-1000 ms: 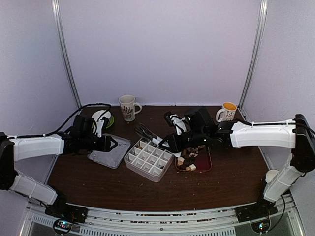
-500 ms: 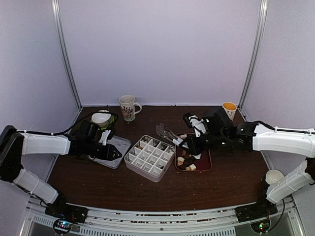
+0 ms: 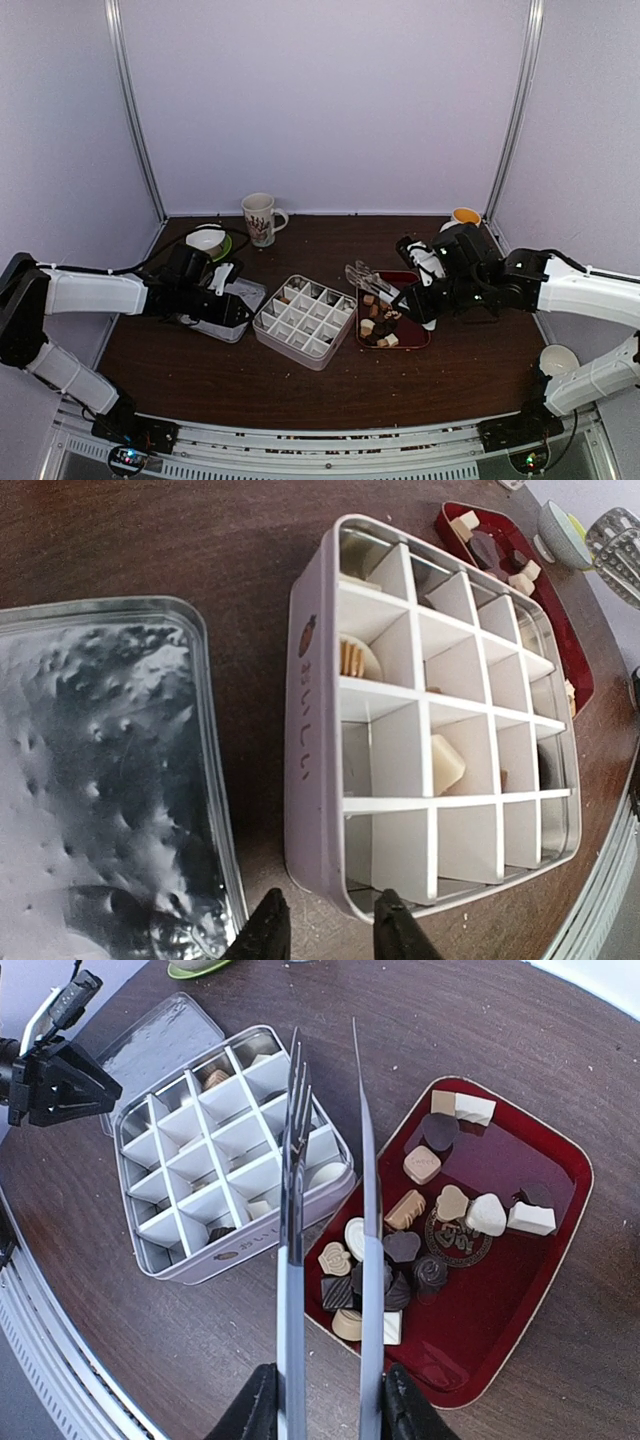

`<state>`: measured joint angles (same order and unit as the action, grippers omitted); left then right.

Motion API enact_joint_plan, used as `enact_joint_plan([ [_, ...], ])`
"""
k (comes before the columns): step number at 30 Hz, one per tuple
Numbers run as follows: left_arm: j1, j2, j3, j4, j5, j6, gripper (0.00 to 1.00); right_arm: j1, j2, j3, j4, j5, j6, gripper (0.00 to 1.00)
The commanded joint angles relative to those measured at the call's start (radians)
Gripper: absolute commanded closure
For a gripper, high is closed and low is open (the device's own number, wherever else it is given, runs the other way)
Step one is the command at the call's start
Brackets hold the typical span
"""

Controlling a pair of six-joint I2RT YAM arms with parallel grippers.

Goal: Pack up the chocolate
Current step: Pick up the fake chocolate from the plate.

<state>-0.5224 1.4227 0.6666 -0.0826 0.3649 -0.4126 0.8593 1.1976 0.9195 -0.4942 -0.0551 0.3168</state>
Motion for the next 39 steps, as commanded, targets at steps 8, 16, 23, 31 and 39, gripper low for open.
enact_joint_plan([
  [8,-0.030,-0.001,0.021,-0.005,-0.059,0.033,0.66,-0.009,0.006,0.079,-0.138,0.047,-0.044,0.66],
  [16,-0.033,-0.064,0.016,-0.010,-0.116,0.051,0.65,-0.033,0.042,0.134,-0.295,0.102,-0.047,0.64],
  [23,-0.056,-0.110,0.005,0.001,-0.165,0.069,0.63,-0.102,0.034,0.134,-0.374,0.104,-0.038,0.64],
  [31,-0.059,-0.104,-0.015,0.032,-0.161,0.055,0.63,-0.177,0.066,0.150,-0.423,0.031,-0.037,0.63],
  [39,-0.058,-0.102,-0.017,0.048,-0.158,0.063,0.63,-0.186,0.084,0.144,-0.427,0.046,-0.009,0.61],
])
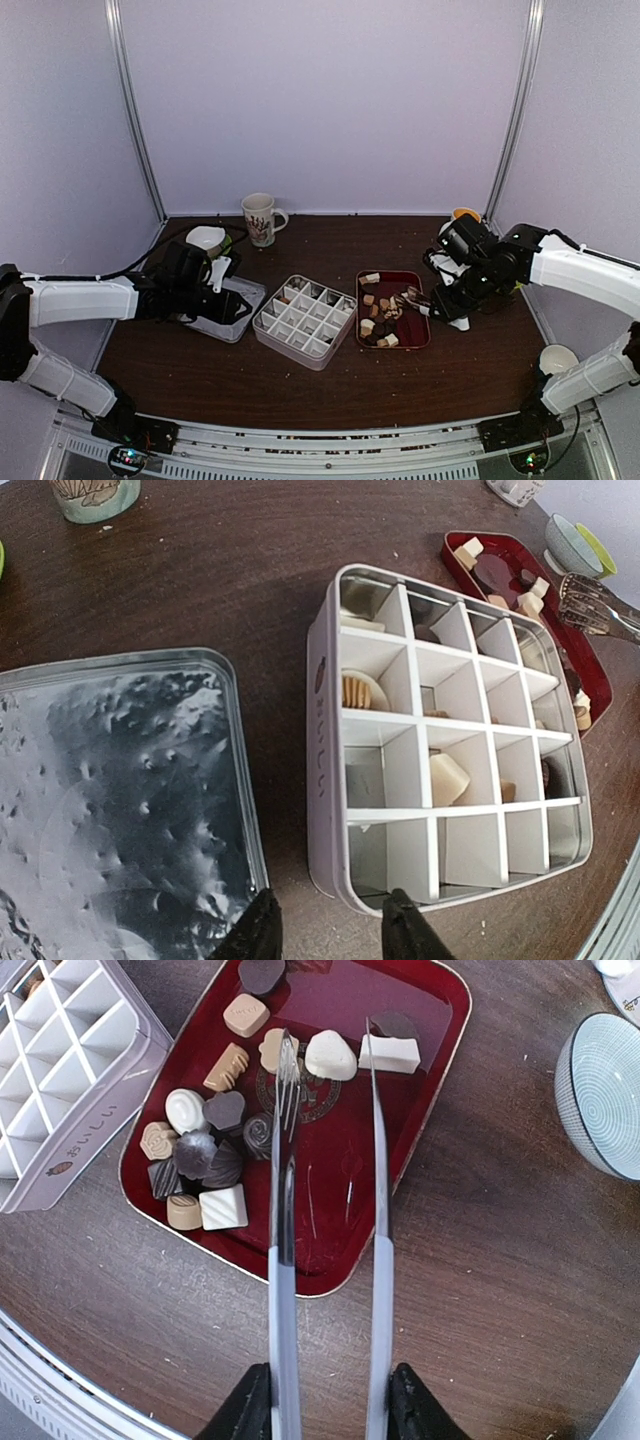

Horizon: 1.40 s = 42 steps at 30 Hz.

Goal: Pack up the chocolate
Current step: Pick up the fake chocolate from the plate.

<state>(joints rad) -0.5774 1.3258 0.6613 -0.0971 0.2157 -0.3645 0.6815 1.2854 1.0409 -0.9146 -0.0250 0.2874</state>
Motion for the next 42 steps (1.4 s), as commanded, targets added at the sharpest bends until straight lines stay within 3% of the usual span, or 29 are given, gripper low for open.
enact_joint_plan([
  [1,-0.004,-0.005,-0.012,0.066,-0.008,0.014,0.63,-0.014,-0.004,0.020,-0.007,0.021,0.023,0.61],
  [7,-0.003,-0.010,-0.015,0.067,-0.011,0.012,0.62,-0.022,0.001,0.020,0.027,-0.045,0.016,0.61],
  [42,-0.003,-0.017,0.003,0.041,-0.039,0.005,0.62,-0.036,0.176,0.011,0.133,-0.050,-0.007,0.62],
])
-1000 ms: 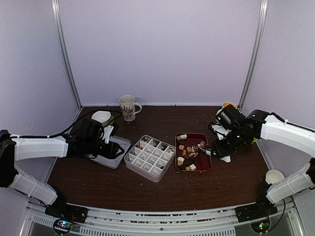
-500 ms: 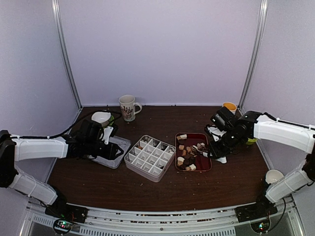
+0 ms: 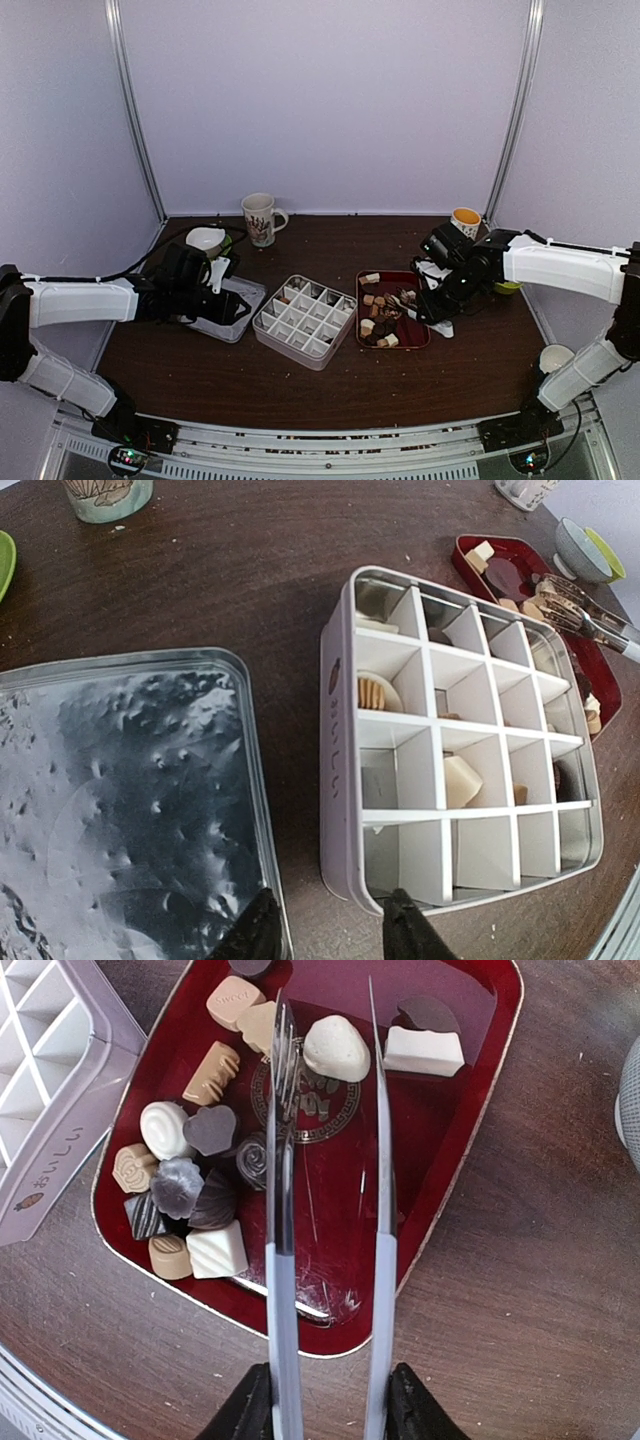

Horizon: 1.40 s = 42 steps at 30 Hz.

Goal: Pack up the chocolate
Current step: Pick up the fake chocolate from the plate, then place the fake chocolate in the empty pocket of the box.

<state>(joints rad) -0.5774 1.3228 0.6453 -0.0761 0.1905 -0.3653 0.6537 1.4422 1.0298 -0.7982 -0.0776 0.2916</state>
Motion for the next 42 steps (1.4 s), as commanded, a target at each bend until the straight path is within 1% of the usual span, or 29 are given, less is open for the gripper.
enact_joint_plan([
  [1,-0.003,-0.014,0.021,0.018,-0.015,0.006,0.62,-0.009,0.021,0.024,0.016,0.003,-0.013,0.63],
  [8,-0.003,-0.009,0.029,0.016,-0.019,0.008,0.62,-0.009,0.000,0.036,-0.010,0.006,-0.028,0.72],
  [13,-0.003,-0.001,0.036,0.021,-0.013,0.008,0.62,-0.010,-0.039,0.050,-0.018,0.016,-0.032,0.73],
  [19,-0.003,0.003,0.039,0.021,-0.005,0.009,0.62,-0.010,-0.079,0.061,-0.013,-0.007,-0.051,0.76],
  [23,-0.003,0.004,0.039,0.023,-0.003,0.006,0.62,-0.009,-0.109,0.061,-0.005,-0.062,-0.072,0.78],
  [27,-0.003,0.004,0.040,0.027,0.001,0.006,0.62,-0.008,-0.146,0.059,0.008,-0.150,-0.096,0.79],
  [32,-0.003,0.009,0.039,0.033,0.002,0.006,0.62,0.003,-0.196,0.043,0.060,-0.310,-0.122,0.81],
  [36,-0.003,0.005,0.036,0.033,0.002,0.006,0.62,0.047,-0.211,0.034,0.100,-0.464,-0.132,0.82],
  [39,-0.004,0.000,0.032,0.030,0.000,0.006,0.62,0.106,-0.208,0.037,0.092,-0.499,-0.153,0.83],
  [42,-0.003,-0.004,0.025,0.032,-0.003,0.008,0.62,0.153,-0.183,0.056,0.042,-0.504,-0.195,0.83],
])
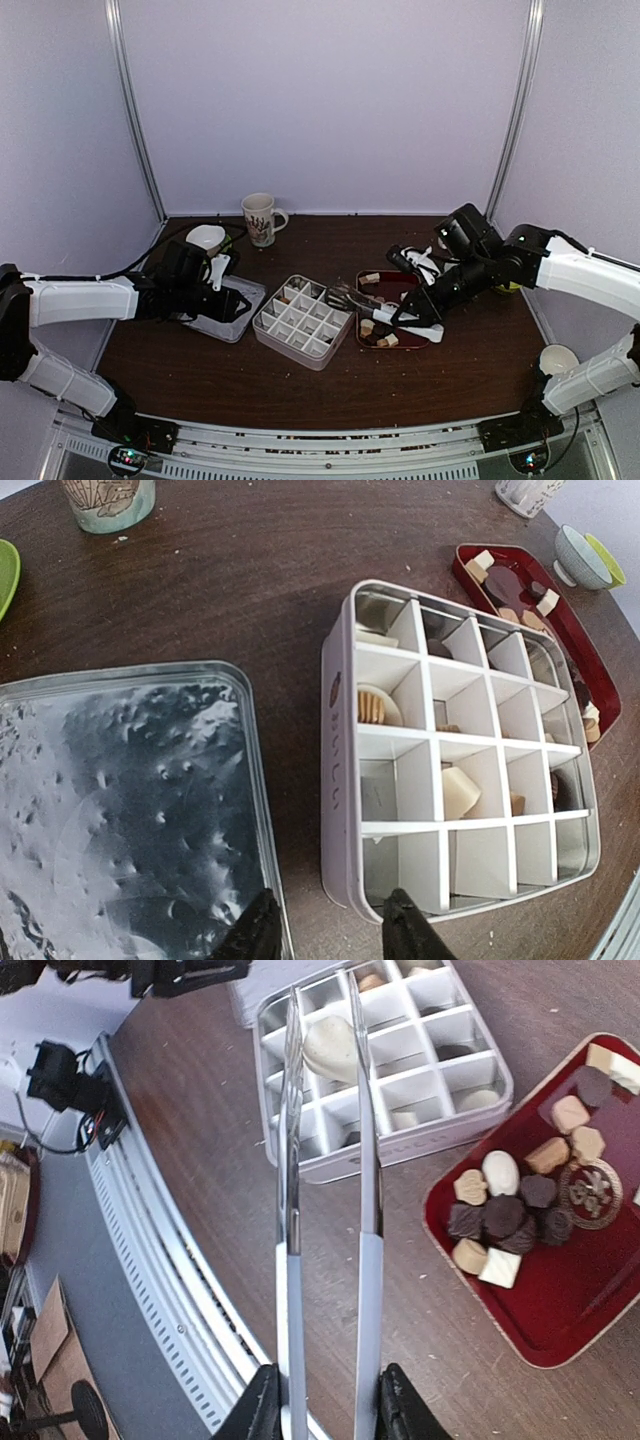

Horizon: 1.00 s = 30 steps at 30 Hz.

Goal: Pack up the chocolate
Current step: Place the fake chocolate in the empty pocket of the box.

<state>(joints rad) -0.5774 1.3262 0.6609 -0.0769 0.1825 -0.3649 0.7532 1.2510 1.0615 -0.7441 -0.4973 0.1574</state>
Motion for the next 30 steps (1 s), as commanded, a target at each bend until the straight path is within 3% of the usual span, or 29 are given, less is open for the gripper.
enact_joint_plan([
  [1,-0.003,-0.007,0.006,0.034,0.005,0.007,0.62,0.069,0.021,0.032,-0.023,-0.083,-0.068,0.83],
  [7,-0.003,-0.020,-0.004,0.043,0.003,0.010,0.62,0.133,0.071,0.057,-0.049,-0.033,-0.093,0.82],
  [30,-0.003,-0.039,-0.008,0.029,-0.023,0.017,0.62,0.169,0.173,0.106,-0.043,0.028,-0.113,0.75],
])
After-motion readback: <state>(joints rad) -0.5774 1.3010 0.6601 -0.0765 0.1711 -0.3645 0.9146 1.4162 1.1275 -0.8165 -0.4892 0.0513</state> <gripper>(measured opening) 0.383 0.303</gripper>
